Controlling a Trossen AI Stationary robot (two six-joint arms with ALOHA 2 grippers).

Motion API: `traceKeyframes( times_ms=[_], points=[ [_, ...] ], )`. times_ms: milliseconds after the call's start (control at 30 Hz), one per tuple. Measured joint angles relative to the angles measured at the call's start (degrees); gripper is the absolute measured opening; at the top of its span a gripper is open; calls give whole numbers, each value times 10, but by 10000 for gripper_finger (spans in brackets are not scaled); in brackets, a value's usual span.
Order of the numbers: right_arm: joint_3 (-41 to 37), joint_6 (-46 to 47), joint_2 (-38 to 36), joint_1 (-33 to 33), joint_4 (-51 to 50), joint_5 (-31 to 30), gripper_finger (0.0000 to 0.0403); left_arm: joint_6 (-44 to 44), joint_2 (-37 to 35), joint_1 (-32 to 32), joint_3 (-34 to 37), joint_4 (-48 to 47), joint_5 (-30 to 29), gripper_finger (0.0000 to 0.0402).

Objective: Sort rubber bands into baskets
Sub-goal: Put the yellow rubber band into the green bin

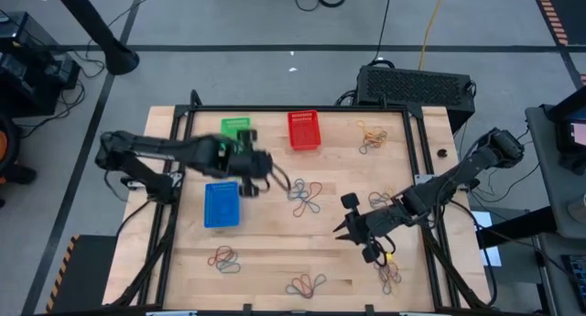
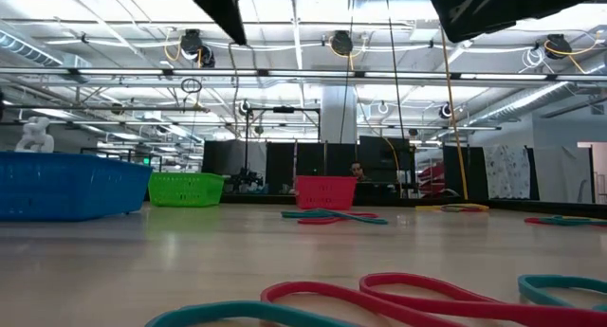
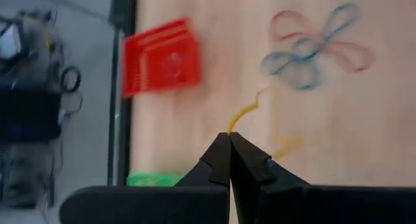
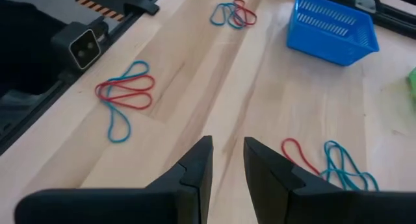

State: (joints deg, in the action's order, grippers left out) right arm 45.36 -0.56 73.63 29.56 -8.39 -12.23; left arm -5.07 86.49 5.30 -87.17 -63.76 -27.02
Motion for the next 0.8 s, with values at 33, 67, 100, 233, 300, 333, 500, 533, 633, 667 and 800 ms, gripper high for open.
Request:
traceKeyframes(
  times_ms=[33, 67, 100, 233, 300, 333, 500, 533, 633, 667, 800],
  points=[
    [0, 0, 0, -1, -1, 0, 79, -5, -11, -19, 7, 3, 0, 2],
    [0, 0, 0, -2, -2, 0, 79, -13, -22, -39, 16, 0, 0, 2],
    [0, 0, 0, -3, -2, 0, 79, -18, -33, -59, 26, -1, 1, 2],
    [0, 0, 0, -4, -4, 1, 79, -33, -77, -150, 81, 5, 20, 2],
    [0, -2, 0, -4, -5, 1, 79, -45, -98, -198, 113, 17, 31, 2],
    [0, -4, 0, -4, -5, 1, 79, -50, -106, -221, 130, 28, 37, 2],
    [0, -15, 0, -4, -6, 1, 79, -88, -125, -320, 208, 96, 113, 2],
    [0, -16, 0, -4, -6, 1, 79, -94, -125, -335, 218, 109, 122, 2],
    [0, -16, 0, -4, -6, 1, 79, -113, -123, -378, 247, 138, 131, 2],
    [0, -16, 0, -4, -6, 1, 79, -117, -122, -390, 254, 152, 132, 2],
    [0, -16, 0, -4, -8, 1, 79, -118, -121, -434, 278, 188, 138, 2]
  ],
)
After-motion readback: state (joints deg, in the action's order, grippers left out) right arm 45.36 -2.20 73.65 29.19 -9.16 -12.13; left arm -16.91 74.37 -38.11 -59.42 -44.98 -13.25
